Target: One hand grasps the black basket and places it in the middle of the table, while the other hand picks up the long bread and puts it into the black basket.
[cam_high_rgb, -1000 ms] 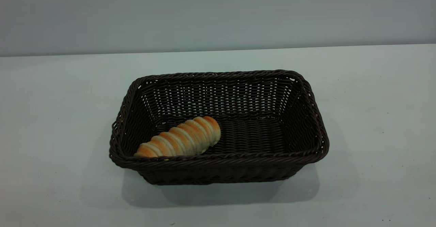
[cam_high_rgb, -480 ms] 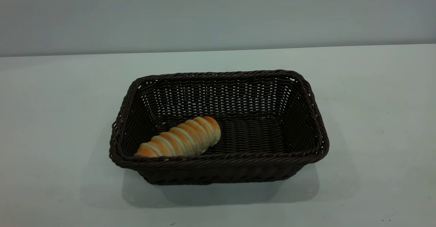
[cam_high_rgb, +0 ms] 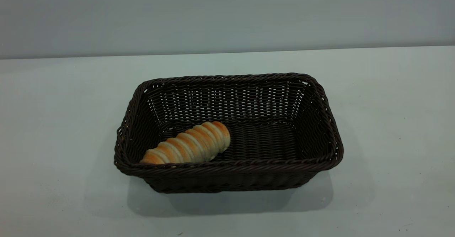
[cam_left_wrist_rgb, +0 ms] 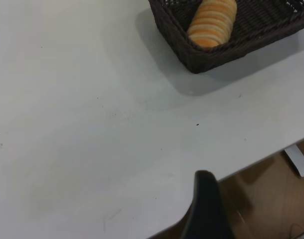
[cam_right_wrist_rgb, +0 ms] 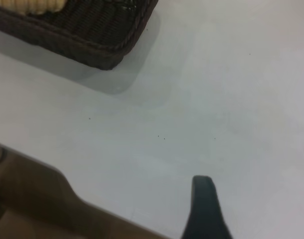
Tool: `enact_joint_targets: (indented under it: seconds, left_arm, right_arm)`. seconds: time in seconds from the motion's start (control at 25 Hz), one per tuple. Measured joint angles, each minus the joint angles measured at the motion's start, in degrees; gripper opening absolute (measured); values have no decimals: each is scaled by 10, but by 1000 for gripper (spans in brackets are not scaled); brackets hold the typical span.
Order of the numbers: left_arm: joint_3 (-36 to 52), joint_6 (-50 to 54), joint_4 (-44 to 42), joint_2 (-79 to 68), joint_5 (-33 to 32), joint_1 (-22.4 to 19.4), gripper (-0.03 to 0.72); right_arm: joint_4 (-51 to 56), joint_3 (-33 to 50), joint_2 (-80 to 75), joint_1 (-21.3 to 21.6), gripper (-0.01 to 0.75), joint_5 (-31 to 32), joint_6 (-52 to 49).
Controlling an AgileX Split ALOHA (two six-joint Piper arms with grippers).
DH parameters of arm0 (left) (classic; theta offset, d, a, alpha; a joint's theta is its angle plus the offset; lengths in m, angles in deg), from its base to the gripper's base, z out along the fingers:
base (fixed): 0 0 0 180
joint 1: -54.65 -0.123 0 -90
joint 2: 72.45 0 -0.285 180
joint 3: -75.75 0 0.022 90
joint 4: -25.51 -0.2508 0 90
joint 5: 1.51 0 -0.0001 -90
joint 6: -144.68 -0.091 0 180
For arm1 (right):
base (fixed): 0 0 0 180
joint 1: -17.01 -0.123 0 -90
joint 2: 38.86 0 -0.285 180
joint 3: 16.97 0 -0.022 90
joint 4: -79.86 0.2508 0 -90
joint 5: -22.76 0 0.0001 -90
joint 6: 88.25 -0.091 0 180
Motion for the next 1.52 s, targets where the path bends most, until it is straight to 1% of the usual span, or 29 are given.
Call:
enact_joint_targets:
  seconds: [0.12,0.2,0.28,0.4,0.52,0.68,0.8,1.52]
  left_arm:
    - [0,0,0,0,0,-1,563]
    - [0,0,0,0,0,-15,563]
    - [0,0,0,0,0,-43,563]
    - [0,0,0,1,0,-99,563]
    - [0,0,0,18,-1,-144,563]
    - [0,0,0,27,-2,-181,563]
    - [0,0,0,27,-2,-190,563]
    - [0,0,1,27,-2,-190,563]
  right_arm:
    - [0,0,0,0,548,0,0]
    - [0,0,0,2,548,0,0]
    - [1,0,1,14,548,0,0]
    - [1,0,14,41,548,-1,0]
    - [1,0,37,65,548,-2,0]
    - [2,0,41,88,548,-2,0]
    - [2,0,41,94,548,-2,0]
    - [2,0,42,96,548,-2,0]
